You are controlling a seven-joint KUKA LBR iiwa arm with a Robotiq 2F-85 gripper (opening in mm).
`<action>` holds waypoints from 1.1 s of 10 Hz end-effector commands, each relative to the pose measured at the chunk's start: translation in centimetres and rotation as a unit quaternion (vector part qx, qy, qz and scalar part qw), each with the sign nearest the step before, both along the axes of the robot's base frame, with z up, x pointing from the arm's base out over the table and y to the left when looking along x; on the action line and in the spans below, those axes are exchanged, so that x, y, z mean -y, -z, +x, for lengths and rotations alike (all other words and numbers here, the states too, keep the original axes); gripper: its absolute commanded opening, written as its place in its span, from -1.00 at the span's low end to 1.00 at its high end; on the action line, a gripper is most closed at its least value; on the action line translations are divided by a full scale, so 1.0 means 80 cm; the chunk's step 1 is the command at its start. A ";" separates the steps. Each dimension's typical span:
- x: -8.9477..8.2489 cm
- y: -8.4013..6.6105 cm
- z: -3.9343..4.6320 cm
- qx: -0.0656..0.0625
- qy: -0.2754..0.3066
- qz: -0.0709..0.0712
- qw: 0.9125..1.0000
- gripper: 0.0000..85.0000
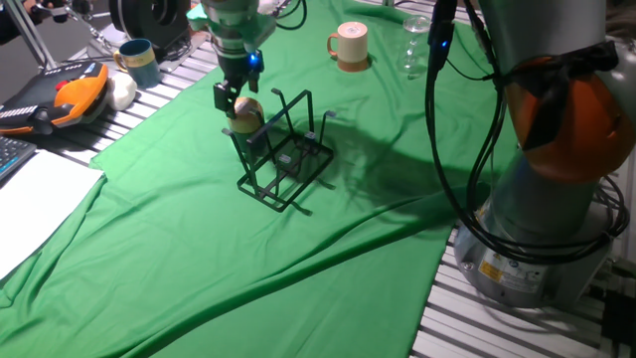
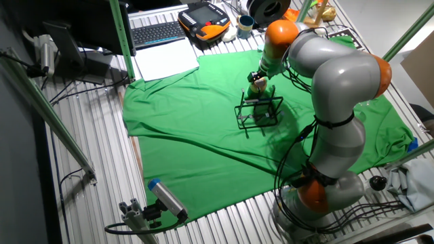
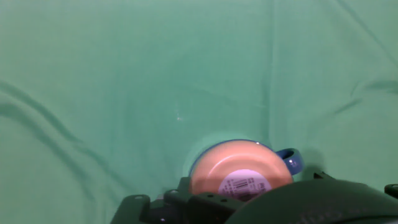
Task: Take the cup off the cup rack
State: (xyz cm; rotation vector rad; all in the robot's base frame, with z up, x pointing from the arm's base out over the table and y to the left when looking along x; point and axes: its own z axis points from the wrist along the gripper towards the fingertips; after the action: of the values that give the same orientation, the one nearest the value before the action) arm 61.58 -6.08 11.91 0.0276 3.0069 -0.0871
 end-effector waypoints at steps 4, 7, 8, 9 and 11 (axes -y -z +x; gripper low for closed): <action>-0.007 -0.078 -0.007 -0.039 -0.011 0.012 0.999 0.60; -0.011 -0.108 -0.023 -0.072 -0.043 0.014 0.996 -0.20; -0.012 -0.116 -0.030 -0.085 -0.061 0.027 0.994 -1.00; -0.012 -0.124 -0.036 -0.088 -0.072 0.027 0.993 -1.00; -0.016 -0.132 -0.045 -0.098 -0.077 0.026 0.992 -1.00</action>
State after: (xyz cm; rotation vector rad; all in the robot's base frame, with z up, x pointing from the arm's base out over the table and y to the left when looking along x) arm 57.95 -4.70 22.45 -0.2222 3.1923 0.0008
